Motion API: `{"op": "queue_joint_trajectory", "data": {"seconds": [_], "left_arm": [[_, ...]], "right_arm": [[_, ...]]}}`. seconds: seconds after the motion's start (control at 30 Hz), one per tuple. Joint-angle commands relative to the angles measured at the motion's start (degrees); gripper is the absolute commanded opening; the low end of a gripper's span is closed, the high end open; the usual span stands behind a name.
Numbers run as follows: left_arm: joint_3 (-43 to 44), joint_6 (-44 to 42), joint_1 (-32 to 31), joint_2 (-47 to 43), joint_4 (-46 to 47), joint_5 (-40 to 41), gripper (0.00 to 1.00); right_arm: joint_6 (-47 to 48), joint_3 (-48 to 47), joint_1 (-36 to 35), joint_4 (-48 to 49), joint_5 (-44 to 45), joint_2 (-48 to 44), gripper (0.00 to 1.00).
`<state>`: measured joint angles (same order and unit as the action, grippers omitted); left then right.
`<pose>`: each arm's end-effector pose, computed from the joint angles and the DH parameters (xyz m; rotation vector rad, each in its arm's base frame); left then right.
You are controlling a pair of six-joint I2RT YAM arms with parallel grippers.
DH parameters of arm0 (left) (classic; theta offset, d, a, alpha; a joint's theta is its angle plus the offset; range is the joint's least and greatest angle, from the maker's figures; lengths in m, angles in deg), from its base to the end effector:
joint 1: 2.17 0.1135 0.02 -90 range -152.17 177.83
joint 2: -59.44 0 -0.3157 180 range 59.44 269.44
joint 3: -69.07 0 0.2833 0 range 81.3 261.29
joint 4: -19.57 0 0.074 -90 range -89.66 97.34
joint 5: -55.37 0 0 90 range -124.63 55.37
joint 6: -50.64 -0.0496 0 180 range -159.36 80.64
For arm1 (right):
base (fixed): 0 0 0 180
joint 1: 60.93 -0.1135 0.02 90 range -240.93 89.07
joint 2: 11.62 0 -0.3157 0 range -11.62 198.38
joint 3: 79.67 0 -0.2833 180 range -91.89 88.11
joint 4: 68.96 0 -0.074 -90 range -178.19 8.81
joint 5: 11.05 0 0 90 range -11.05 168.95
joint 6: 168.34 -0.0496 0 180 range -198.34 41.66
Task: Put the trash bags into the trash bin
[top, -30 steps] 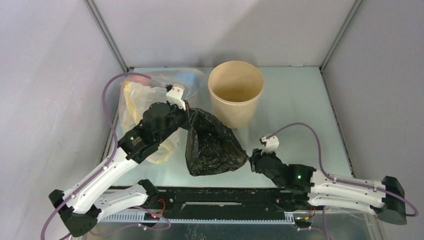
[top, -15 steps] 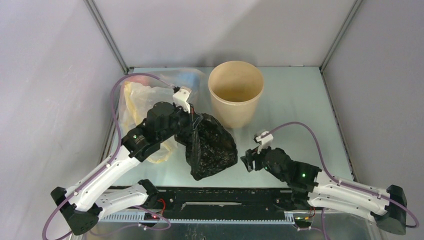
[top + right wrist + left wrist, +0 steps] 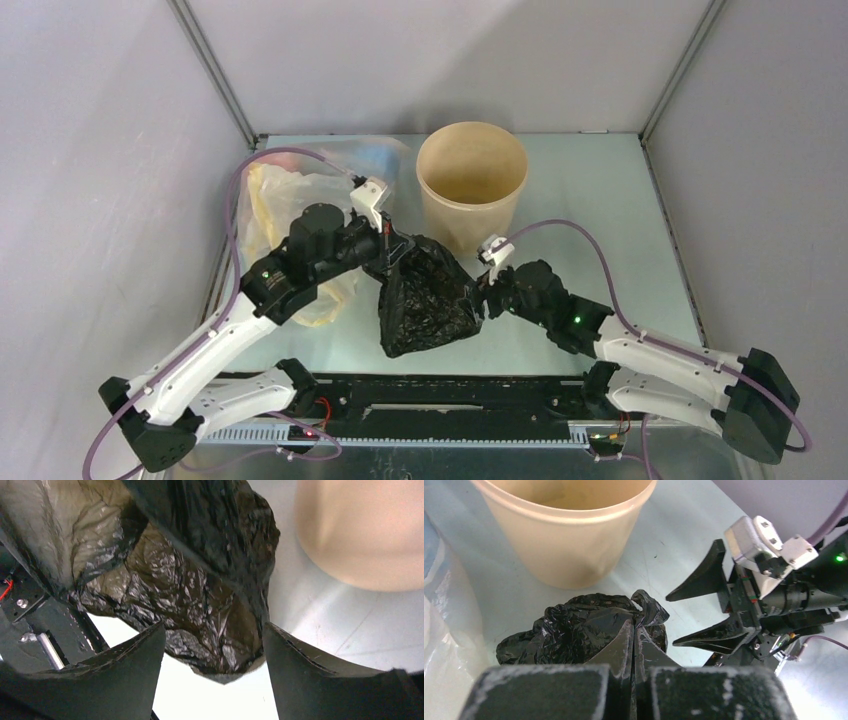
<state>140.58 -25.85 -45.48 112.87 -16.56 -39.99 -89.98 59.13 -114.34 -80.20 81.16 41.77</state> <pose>0.1558 -0.1533 0.4167 0.5674 1.8737 -0.7563 0.1339 0.1771 0.2580 -0.7055 1.9217 0.6892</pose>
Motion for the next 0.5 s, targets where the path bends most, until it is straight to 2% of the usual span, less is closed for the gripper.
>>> {"op": "queue_joint_trajectory", "data": {"seconds": [0.0,0.27,0.3,0.33,0.4,0.47], "left_arm": [[3.61,-0.28,0.25,-2.10,0.43,-4.83,0.00],[3.90,0.03,0.24,-4.33,0.23,-7.17,0.00],[4.05,0.02,0.26,-4.44,0.07,-7.34,0.00],[4.08,0.02,0.26,-4.47,0.08,-7.49,0.00],[4.08,0.04,0.21,-4.43,0.08,-7.52,0.00],[3.72,-0.06,0.30,-4.18,0.08,-7.13,0.00]], "right_arm": [[4.05,-5.00,1.22,4.76,-4.12,2.63,0.73],[2.96,-5.57,1.99,6.06,-5.47,3.88,0.66],[2.83,-5.57,2.07,5.90,-5.25,3.64,0.62],[2.73,-5.55,2.15,5.79,-5.46,3.39,0.52],[2.28,-5.57,2.31,5.50,-6.12,2.63,0.23],[1.51,-5.57,2.34,4.71,-6.51,1.33,0.05]]}}
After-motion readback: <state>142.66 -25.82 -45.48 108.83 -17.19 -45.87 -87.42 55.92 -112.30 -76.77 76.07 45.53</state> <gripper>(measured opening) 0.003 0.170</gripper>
